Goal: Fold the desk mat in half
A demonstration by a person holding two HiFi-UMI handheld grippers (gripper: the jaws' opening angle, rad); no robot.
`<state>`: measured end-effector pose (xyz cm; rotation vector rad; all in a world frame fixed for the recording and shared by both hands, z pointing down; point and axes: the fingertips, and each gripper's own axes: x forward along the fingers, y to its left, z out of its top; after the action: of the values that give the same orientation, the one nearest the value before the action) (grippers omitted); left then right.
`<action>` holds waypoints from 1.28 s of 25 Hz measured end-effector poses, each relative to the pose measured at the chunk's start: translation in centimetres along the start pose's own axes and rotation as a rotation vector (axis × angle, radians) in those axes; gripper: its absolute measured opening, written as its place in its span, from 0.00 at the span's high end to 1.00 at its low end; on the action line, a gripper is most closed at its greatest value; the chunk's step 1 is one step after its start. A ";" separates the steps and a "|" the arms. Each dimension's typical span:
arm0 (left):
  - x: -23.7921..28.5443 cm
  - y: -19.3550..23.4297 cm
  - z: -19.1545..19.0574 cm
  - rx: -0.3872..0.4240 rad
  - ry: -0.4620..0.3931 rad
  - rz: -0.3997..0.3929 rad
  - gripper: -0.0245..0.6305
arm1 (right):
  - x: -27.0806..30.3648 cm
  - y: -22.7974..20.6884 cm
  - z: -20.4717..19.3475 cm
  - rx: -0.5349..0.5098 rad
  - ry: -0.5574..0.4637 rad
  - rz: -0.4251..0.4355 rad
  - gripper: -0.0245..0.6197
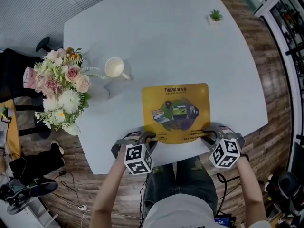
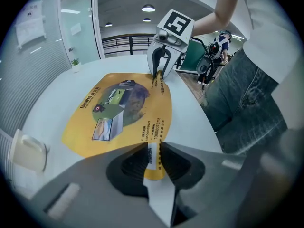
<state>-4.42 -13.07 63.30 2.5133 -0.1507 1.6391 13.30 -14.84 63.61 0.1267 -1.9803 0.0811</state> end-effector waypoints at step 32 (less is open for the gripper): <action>-2.9 12.0 2.9 -0.154 -0.103 0.089 0.88 | -1.8 -11.6 3.6 0.094 -0.151 0.041 0.85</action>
<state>-4.91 -25.37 60.19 2.5063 -0.3906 1.4663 12.24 -26.63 60.53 0.1568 -2.1311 0.1966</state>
